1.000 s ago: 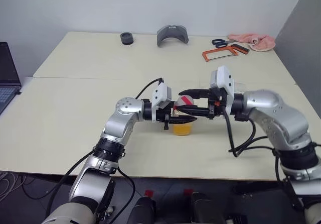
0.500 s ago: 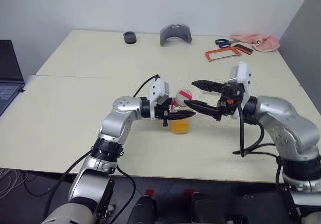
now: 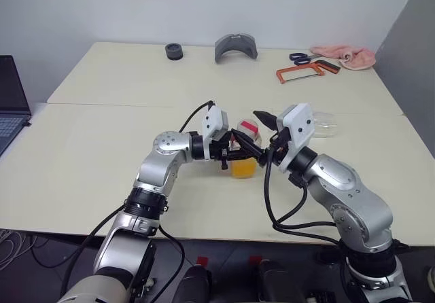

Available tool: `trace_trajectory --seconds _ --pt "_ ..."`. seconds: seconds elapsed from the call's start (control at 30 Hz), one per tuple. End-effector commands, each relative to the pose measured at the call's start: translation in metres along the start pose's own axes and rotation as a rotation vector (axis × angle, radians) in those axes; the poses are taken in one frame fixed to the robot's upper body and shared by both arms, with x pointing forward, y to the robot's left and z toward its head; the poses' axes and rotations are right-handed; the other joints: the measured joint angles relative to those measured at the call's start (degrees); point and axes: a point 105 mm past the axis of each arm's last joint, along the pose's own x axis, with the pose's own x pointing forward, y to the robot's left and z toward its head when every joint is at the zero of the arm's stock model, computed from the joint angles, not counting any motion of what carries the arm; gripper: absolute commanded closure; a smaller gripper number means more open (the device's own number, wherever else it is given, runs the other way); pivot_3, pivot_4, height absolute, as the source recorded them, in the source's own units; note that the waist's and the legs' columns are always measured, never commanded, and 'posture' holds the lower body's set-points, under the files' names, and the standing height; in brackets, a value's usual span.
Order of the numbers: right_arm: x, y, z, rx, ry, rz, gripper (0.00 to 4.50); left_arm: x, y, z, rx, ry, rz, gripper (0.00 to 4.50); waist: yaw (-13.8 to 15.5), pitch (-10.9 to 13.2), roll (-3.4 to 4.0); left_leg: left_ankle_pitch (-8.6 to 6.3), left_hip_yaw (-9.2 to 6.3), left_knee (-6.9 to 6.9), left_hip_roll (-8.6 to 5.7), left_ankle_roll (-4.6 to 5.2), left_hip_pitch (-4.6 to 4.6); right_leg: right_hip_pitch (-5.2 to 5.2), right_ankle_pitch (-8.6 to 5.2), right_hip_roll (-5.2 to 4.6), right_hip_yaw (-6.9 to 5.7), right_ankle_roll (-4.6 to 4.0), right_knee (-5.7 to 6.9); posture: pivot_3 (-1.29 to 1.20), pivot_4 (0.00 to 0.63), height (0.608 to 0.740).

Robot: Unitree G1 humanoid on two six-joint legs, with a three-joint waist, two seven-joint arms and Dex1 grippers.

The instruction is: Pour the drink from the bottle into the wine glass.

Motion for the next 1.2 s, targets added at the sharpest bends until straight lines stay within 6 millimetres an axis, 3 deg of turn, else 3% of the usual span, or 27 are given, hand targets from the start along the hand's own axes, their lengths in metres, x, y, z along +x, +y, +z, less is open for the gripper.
trace_trajectory --seconds 0.03,0.13,0.17,0.3,0.4,0.5,0.6,0.67,0.87,1.03,1.2 --pt "-0.001 0.0 0.012 -0.012 -0.049 0.009 1.47 0.001 0.0 0.014 0.062 -0.023 -0.021 2.78 0.0 0.0 0.0 0.0 0.0 0.0 0.0 0.0 0.0 0.0 0.0 0.0 0.0 0.0 0.0 0.0 0.15 0.74" --pt "-0.001 0.004 0.008 -0.007 -0.028 0.06 2.5 0.0 0.0 0.014 0.059 -0.022 -0.022 2.78 0.0 0.0 0.0 0.0 0.0 0.0 0.0 0.01 0.0 0.0 0.0 0.01 0.0 0.0 0.0 0.0 0.15 0.74" --pt "-0.001 0.005 0.007 -0.005 -0.021 0.08 2.62 0.0 0.0 0.014 0.059 -0.022 -0.023 2.78 0.0 0.0 0.0 -0.01 0.0 0.0 0.0 0.01 0.0 0.0 0.0 0.0 0.01 0.0 0.0 0.0 0.15 0.74" --pt "-0.002 0.016 0.003 -0.035 0.008 0.255 2.62 -0.002 -0.002 0.015 0.052 -0.021 -0.054 2.78 0.0 0.0 0.01 -0.01 0.02 0.0 -0.03 0.01 0.0 0.0 0.0 0.01 0.0 0.0 -0.01 0.0 0.15 0.74" --pt "-0.018 0.025 0.0 -0.063 0.076 0.603 2.62 -0.006 -0.008 0.015 0.049 -0.003 -0.129 2.79 -0.1 0.0 0.05 -0.01 0.07 0.0 -0.08 0.03 0.01 0.04 0.0 0.03 -0.02 0.0 -0.04 0.0 0.15 0.74" --pt "-0.02 0.008 -0.002 -0.09 0.16 0.703 2.62 -0.009 -0.008 0.014 0.058 0.023 -0.163 2.79 -0.1 0.1 0.05 -0.02 0.34 0.0 -0.09 0.04 0.04 0.08 0.0 0.07 -0.04 0.0 -0.1 0.0 0.15 0.74" --pt "-0.018 -0.008 0.002 -0.046 0.177 0.699 2.62 -0.009 -0.004 0.013 0.071 0.031 -0.155 2.79 -0.2 0.1 0.05 -0.02 0.4 -0.01 -0.04 0.04 0.04 0.06 0.0 0.15 -0.03 0.0 -0.1 0.0 0.15 0.74" --pt "-0.012 -0.019 0.003 -0.062 0.145 0.594 2.62 -0.009 -0.004 0.013 0.067 0.023 -0.143 2.79 -0.2 0.1 0.05 -0.02 0.38 -0.01 -0.01 0.04 0.04 0.05 0.0 0.14 -0.02 0.0 -0.07 0.0 0.15 0.74" --pt "-0.021 -0.024 0.02 -0.054 0.028 0.414 0.57 -0.01 -0.001 0.012 0.06 0.012 -0.092 2.79 0.1 0.1 0.04 -0.02 0.24 0.01 0.05 0.03 -0.02 0.01 0.0 -0.08 0.03 0.0 -0.03 0.0 0.15 0.74" --pt "-0.03 -0.012 0.027 -0.05 -0.02 0.256 0.53 -0.01 0.004 0.011 0.065 0.01 -0.054 2.79 0.1 0.1 0.04 -0.01 -0.02 0.01 0.04 0.02 -0.06 0.0 0.0 -0.1 -0.01 0.0 -0.04 0.0 0.15 0.74" --pt "-0.019 0.004 0.016 0.006 -0.03 0.065 0.53 -0.005 0.005 0.009 0.07 0.012 -0.049 2.79 -0.2 0.1 0.07 -0.01 -0.01 -0.01 0.03 0.02 -0.01 0.01 0.0 -0.01 0.0 0.0 0.0 0.0 0.15 0.74"
